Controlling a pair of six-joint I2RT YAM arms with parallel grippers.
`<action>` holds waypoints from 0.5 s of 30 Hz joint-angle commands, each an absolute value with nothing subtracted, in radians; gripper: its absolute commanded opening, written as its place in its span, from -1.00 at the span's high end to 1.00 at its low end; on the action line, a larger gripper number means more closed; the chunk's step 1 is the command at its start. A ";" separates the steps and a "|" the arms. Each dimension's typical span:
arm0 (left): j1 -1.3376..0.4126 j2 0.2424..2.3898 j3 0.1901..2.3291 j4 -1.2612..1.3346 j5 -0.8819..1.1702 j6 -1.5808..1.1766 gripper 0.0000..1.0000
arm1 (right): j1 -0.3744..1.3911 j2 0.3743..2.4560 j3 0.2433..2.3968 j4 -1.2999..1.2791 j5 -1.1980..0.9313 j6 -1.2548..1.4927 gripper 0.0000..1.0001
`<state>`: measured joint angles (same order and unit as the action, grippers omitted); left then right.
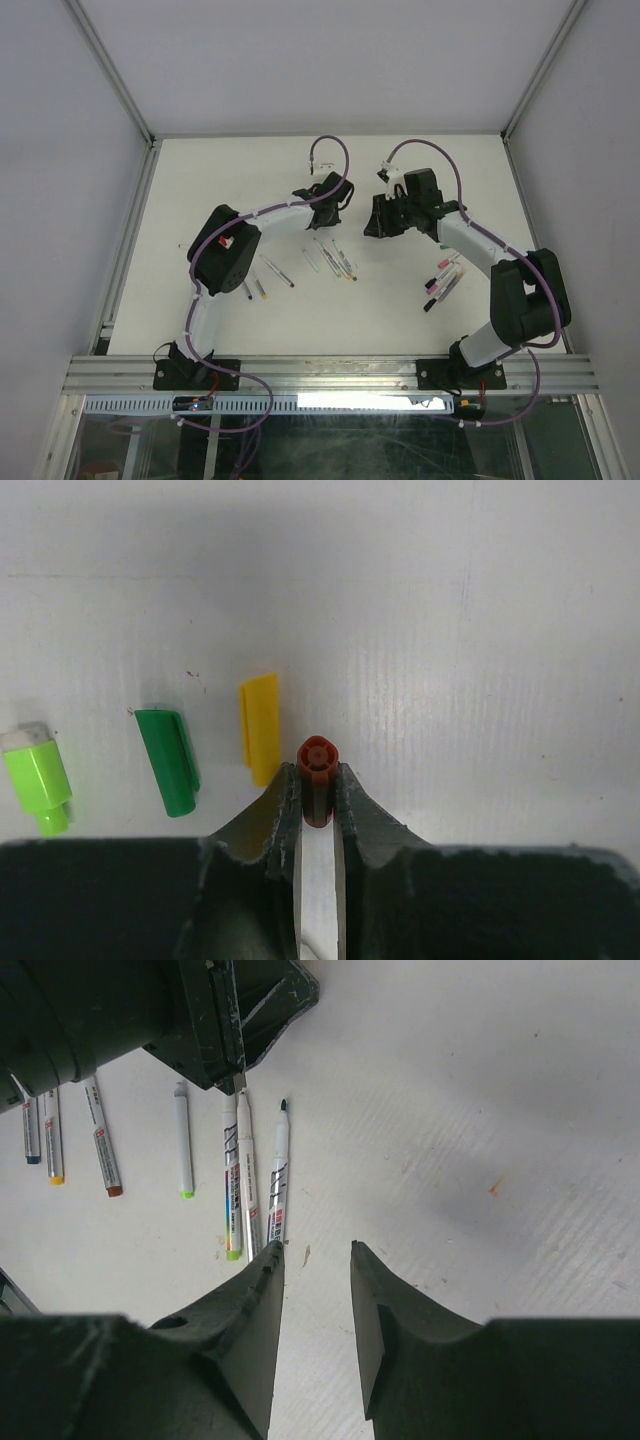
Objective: Open the pen caps
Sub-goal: Place the pen cap at the center of the board.
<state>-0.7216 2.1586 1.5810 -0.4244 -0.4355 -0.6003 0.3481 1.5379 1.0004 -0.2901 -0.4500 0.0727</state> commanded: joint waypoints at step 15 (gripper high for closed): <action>-0.733 2.166 1.649 -0.434 -0.432 -0.561 0.52 | 0.331 1.488 1.019 -0.268 -0.478 0.064 0.29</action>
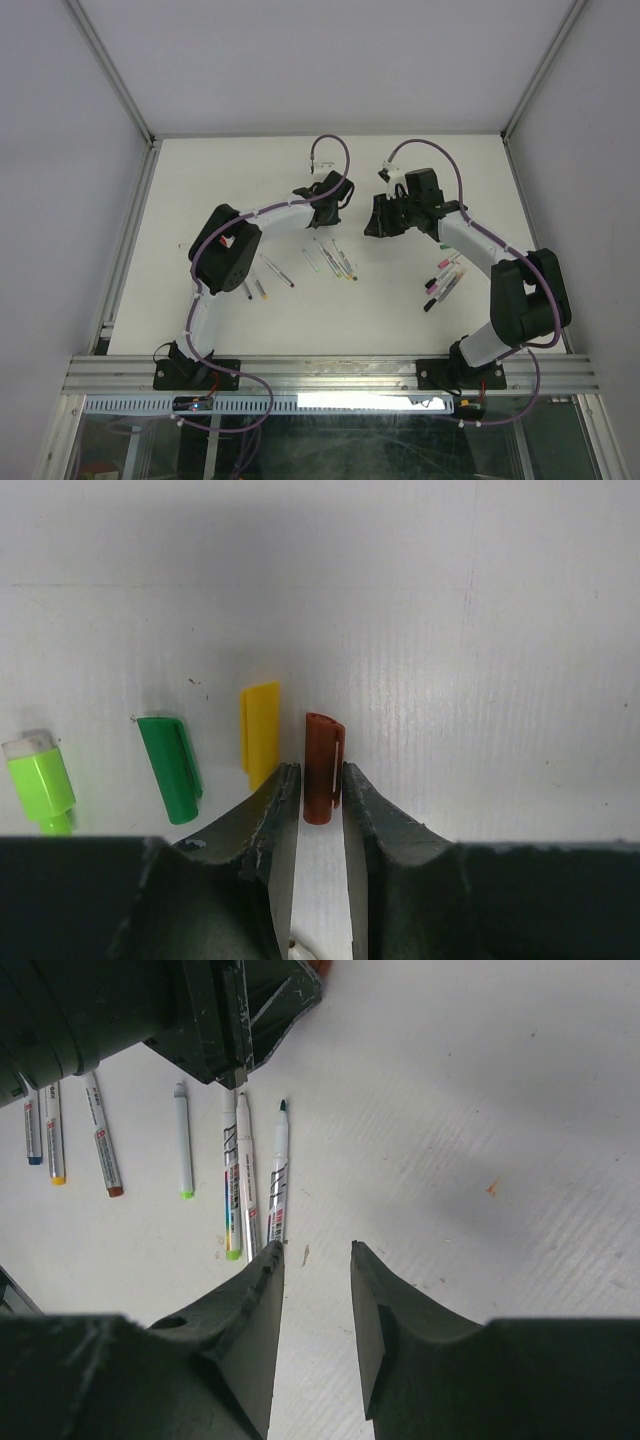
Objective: Open the pen caps
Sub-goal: Place the pen cap at the center of the board, then move the pen to the center of the board.
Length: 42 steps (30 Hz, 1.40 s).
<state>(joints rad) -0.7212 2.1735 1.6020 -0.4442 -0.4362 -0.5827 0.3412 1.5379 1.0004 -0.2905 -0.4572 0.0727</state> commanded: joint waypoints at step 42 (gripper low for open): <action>-0.783 0.782 0.317 0.519 -0.066 -0.400 -0.98 | -0.011 1.390 1.315 -1.079 -0.831 -1.370 -0.11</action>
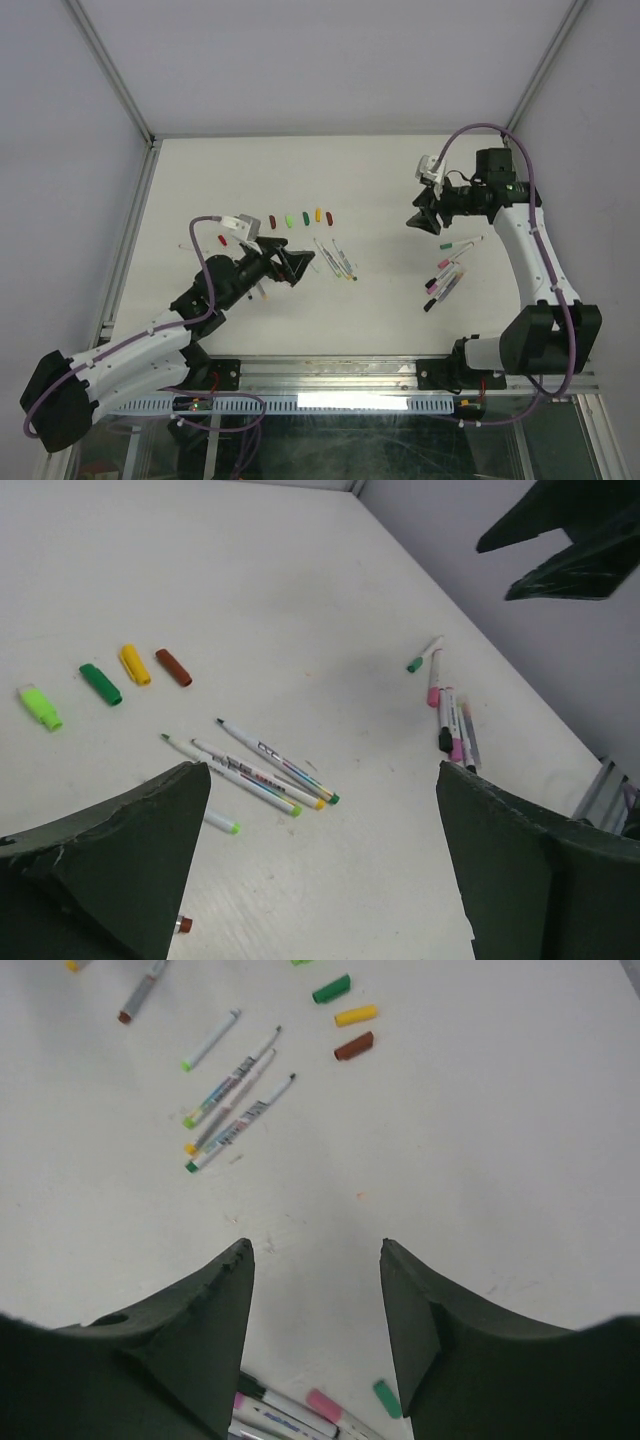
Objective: Open the pen caps
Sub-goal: Move the pen to the center of the board.
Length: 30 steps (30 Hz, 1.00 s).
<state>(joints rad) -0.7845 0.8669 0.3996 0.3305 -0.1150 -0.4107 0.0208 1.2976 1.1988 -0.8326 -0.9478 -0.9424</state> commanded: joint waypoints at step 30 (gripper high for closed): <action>-0.783 0.626 0.204 0.472 -0.118 -0.395 -0.98 | -0.116 1.908 1.377 -1.030 -0.244 -1.811 0.13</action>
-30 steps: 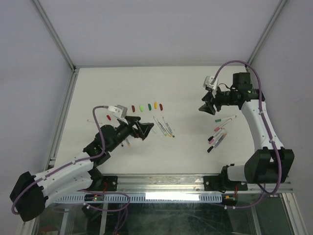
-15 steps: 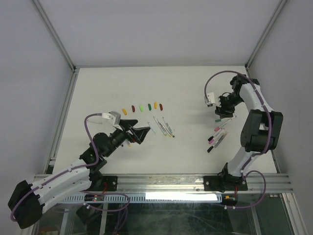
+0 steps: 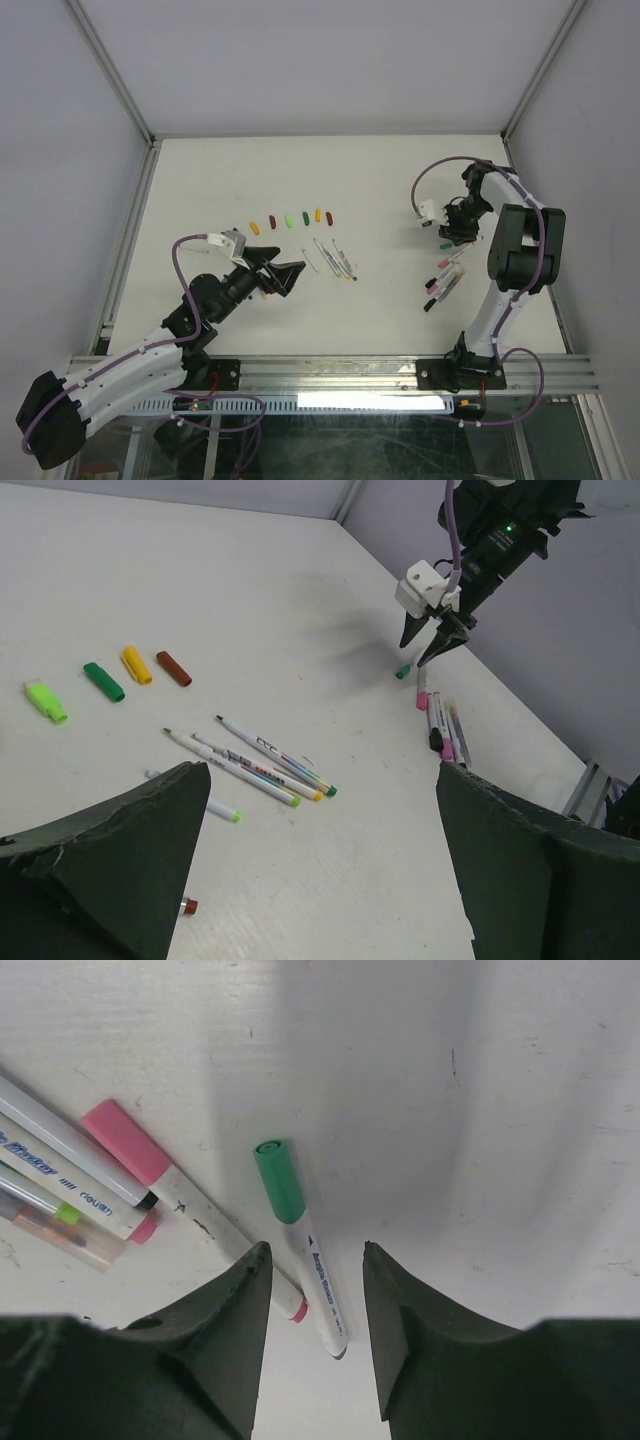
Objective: Open the pen caps
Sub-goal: Move the pen to the center of the board.
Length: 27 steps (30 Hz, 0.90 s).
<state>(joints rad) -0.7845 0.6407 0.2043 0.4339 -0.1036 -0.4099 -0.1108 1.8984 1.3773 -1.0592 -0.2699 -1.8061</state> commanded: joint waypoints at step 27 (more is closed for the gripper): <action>-0.783 0.611 0.212 0.441 -0.127 -0.417 -0.98 | 0.164 2.064 1.517 -0.918 -0.335 -1.435 0.95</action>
<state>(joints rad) -0.7845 0.6373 0.2039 0.4278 -0.1047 -0.4107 0.0757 2.0251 1.4830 -0.9688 -0.2592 -1.6115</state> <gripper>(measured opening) 0.990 0.146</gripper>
